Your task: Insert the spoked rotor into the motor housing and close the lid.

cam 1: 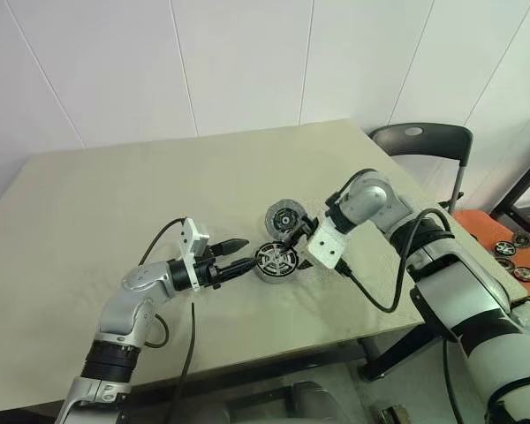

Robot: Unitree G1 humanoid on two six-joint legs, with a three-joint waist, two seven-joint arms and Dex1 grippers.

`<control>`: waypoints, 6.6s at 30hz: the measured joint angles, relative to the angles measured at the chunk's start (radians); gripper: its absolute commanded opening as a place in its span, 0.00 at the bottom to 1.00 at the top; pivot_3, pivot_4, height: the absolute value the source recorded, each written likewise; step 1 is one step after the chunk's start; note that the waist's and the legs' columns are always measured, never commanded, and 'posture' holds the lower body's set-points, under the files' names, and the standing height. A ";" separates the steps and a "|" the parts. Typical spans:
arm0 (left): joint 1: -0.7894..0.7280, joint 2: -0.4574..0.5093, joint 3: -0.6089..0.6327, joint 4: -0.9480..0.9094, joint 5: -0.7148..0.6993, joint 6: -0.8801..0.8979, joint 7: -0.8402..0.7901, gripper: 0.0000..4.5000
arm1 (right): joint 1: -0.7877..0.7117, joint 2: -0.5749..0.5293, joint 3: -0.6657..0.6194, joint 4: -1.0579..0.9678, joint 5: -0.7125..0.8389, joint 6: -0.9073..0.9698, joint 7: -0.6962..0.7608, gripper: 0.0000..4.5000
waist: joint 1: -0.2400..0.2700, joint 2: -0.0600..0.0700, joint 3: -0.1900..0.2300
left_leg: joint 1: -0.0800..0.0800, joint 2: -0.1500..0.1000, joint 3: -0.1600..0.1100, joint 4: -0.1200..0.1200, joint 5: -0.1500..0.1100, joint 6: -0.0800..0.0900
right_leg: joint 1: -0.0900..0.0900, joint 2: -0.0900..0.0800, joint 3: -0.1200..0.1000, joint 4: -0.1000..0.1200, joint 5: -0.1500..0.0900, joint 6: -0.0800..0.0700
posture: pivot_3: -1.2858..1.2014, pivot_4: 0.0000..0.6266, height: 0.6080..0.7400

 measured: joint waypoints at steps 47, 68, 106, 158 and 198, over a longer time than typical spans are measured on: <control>0.016 0.001 0.002 -0.014 -0.004 0.000 0.021 0.67 | -0.109 0.064 0.136 0.135 -0.328 -0.009 -0.233 0.03 | 0.001 0.000 0.000 | 0.001 0.000 -0.001 0.000 0.000 0.000 | 0.000 0.000 0.001 0.001 0.000 -0.001 | 0.52 0.00 1.00; -0.054 -0.035 -0.005 0.095 0.015 -0.032 -0.023 0.67 | 0.020 -0.165 0.192 -0.340 0.033 0.505 0.126 0.03 | 0.027 0.000 0.000 | 0.000 0.000 0.000 0.000 0.000 0.000 | -0.001 0.000 0.000 0.000 -0.001 -0.002 | 0.52 0.00 1.00; -0.013 -0.021 0.001 0.054 0.015 -0.028 0.003 0.67 | -0.003 0.019 0.058 -0.302 -0.063 0.599 0.031 0.45 | 0.027 -0.001 0.000 | 0.000 0.000 0.000 0.001 0.000 0.000 | 0.000 0.000 -0.001 0.000 -0.001 -0.001 | 0.52 0.00 1.00; -0.007 0.124 -0.002 -0.026 -0.011 0.065 -0.159 0.67 | 0.024 -0.009 0.091 -0.008 -0.237 0.045 -0.240 0.45 | 0.023 -0.002 0.000 | 0.001 0.000 0.001 0.002 0.000 0.000 | 0.001 0.001 0.000 0.000 -0.002 -0.003 | 0.52 0.00 1.00; -0.045 0.050 -0.015 0.045 0.011 0.017 -0.131 0.67 | -0.012 0.028 0.098 -0.134 -0.174 0.179 -0.127 0.57 | 0.001 -0.002 0.000 | 0.000 0.001 -0.001 0.000 0.000 0.000 | 0.000 0.000 0.000 0.000 -0.001 -0.002 | 0.52 0.00 1.00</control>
